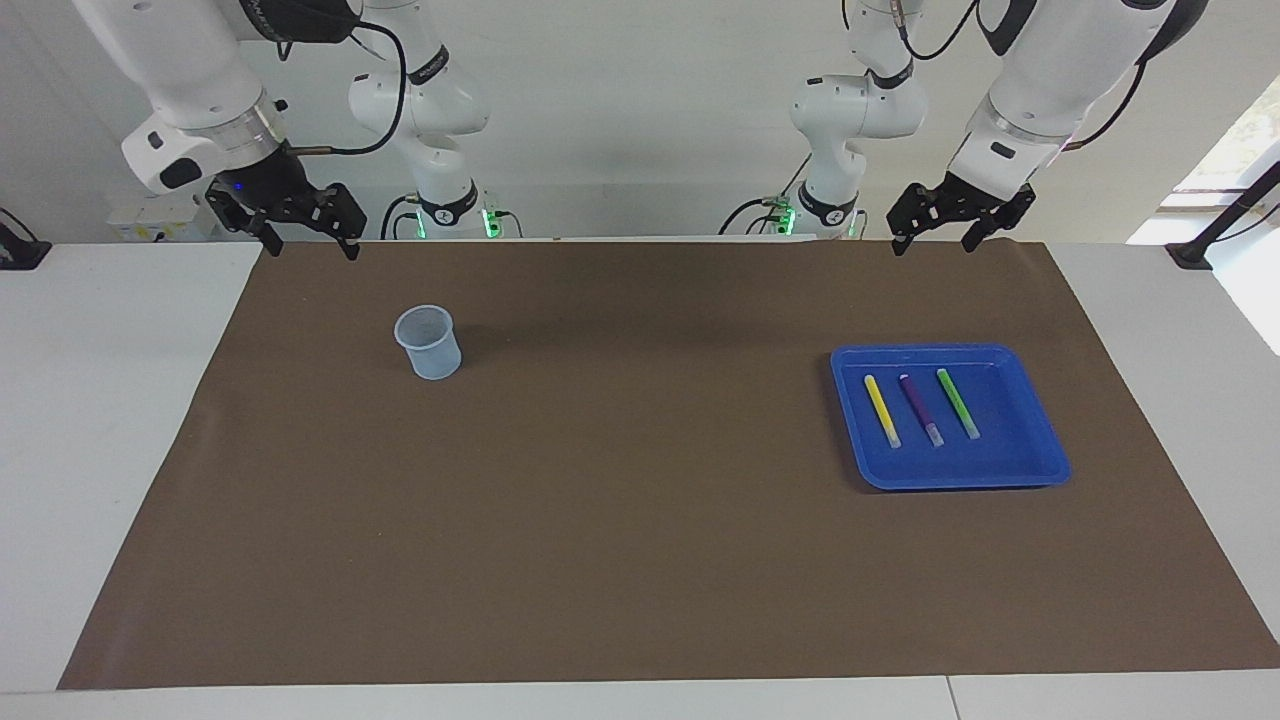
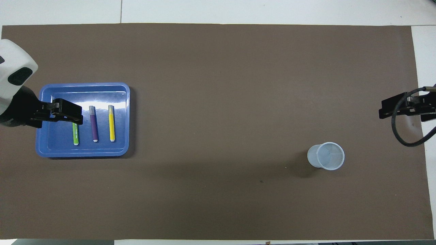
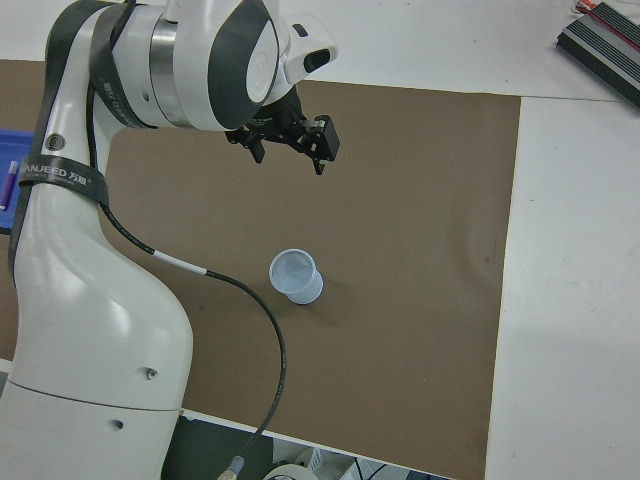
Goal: Transfer and insert pens with both arms
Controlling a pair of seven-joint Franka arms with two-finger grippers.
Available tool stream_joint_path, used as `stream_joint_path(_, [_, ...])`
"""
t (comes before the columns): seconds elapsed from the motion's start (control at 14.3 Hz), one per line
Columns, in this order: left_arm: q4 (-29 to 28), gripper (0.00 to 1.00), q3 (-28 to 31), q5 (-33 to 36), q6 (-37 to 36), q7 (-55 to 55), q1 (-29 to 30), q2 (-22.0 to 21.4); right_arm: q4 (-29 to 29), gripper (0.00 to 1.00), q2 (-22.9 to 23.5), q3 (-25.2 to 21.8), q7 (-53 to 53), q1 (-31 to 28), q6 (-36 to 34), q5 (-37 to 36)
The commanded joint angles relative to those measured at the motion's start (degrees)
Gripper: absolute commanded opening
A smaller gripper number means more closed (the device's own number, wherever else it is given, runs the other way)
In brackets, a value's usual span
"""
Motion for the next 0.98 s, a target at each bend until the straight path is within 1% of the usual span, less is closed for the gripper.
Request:
stream_joint_path(0.0, [1.38,1.0,0.37,-0.18,-0.84,0.81,-0.11,0.65,-0.66,1.0,-0.86,0.46,-0.4,0.28,1.01,0.4])
stream_joint_path(0.21, [1.38,1.0,0.37,-0.18,-0.49,1.07,0.68,0.56,-0.84,1.0,-0.86,0.37,-0.4,0.28,1.98,0.4])
stream_joint_path(0.56, [1.21,1.0,0.37,-0.18,-0.84,0.89,1.65,0.47,-0.75,1.0,-0.86,0.37,-0.48,0.11,1.28,0.4])
stream_joint_path(0.91, [-0.19,1.0,0.37,-0.71,-0.4,0.89,3.32,0.12,-0.84,1.0,-0.86,0.37,-0.4,0.01,2.16,0.4])
